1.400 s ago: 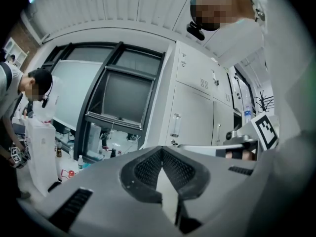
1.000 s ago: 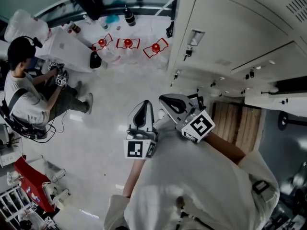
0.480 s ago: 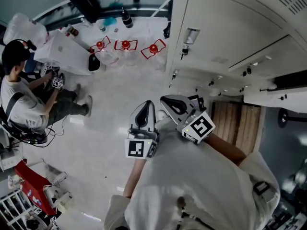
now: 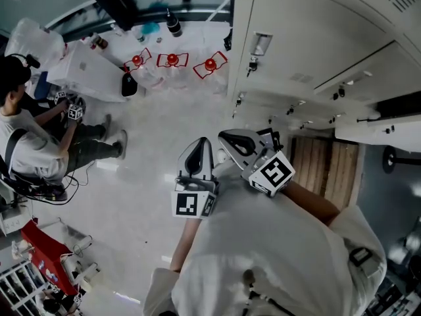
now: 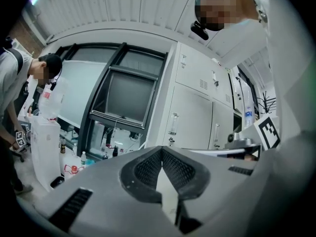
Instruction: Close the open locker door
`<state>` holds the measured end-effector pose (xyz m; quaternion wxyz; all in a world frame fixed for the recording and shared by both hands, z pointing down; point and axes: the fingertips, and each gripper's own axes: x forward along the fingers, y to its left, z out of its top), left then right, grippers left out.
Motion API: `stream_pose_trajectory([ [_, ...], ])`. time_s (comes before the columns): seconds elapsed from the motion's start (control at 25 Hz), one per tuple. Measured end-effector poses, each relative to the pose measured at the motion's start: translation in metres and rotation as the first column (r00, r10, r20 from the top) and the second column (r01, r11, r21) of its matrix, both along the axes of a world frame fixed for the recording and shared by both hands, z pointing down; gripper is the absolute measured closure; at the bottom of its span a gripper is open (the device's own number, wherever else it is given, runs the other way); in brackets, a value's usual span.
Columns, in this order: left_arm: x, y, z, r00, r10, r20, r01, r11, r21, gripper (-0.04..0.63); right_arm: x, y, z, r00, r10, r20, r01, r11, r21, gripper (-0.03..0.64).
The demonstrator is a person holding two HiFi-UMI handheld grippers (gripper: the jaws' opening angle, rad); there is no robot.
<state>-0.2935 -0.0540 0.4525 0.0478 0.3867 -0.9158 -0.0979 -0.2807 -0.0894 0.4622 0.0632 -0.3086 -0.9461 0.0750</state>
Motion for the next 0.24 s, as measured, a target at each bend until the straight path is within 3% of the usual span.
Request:
stream_pose_trajectory([
  [0.24,-0.0002,0.0034,0.0021,1.000,-0.002,-0.014,0.002,1.000,0.017,0.588,-0.0019,-0.0003,-0.0009,0.999,0.038,-0.008,-0.038,0.999,-0.020,0.589],
])
